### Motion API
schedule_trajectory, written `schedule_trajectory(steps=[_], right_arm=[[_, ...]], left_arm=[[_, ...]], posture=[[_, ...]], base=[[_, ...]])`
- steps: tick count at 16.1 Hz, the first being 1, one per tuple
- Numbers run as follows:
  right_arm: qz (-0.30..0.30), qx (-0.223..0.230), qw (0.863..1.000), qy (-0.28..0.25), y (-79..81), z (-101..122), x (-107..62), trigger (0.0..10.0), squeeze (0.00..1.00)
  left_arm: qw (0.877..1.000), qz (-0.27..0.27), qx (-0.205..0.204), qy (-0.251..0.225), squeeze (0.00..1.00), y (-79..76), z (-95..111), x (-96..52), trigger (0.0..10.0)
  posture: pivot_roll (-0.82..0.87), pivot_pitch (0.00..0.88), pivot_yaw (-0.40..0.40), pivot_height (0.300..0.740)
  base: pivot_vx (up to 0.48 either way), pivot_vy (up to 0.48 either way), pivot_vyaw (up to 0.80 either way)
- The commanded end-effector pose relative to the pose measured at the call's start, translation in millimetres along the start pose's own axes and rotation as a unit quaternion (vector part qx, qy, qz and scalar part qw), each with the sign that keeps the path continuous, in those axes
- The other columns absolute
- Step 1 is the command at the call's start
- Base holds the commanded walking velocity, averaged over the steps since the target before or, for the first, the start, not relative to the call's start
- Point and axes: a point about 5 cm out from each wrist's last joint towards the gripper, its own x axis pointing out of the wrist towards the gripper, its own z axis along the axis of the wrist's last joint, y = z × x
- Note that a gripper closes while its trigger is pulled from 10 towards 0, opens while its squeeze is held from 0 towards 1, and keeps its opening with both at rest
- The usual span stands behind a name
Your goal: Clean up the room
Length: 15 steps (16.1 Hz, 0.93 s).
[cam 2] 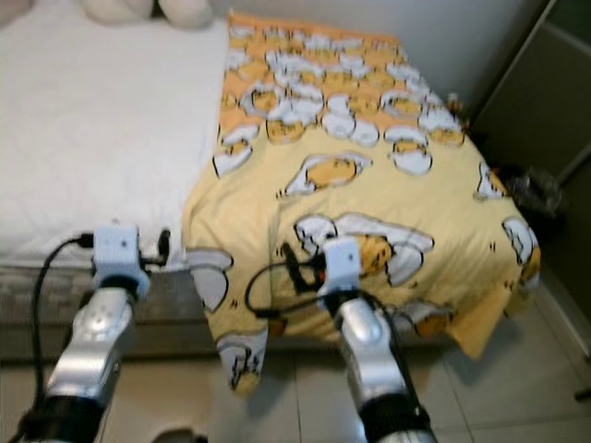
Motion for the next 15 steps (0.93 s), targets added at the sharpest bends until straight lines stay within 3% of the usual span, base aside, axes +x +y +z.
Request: schedule_trajectory(steps=[1, 15], right_arm=[[-0.008, -0.002, 1.000, -0.013, -3.7, 4.6, 0.3, 10.0, 0.00], [-0.001, -0.005, 1.000, -0.013, -0.5, 3.5, -4.2, 10.0, 0.00]], left_arm=[[1.000, -0.010, -0.004, -0.013, 0.00, -3.6, 6.0, 1.4, 10.0], [1.000, -0.015, 0.004, -0.018, 0.00, -1.8, 7.3, 3.8, 10.0]], posture=[[0.13, 0.057, -0.104, 0.740], [0.12, 0.069, -0.105, 0.740]], base=[[0.480, 0.000, 0.00], [0.472, 0.000, 0.00]])
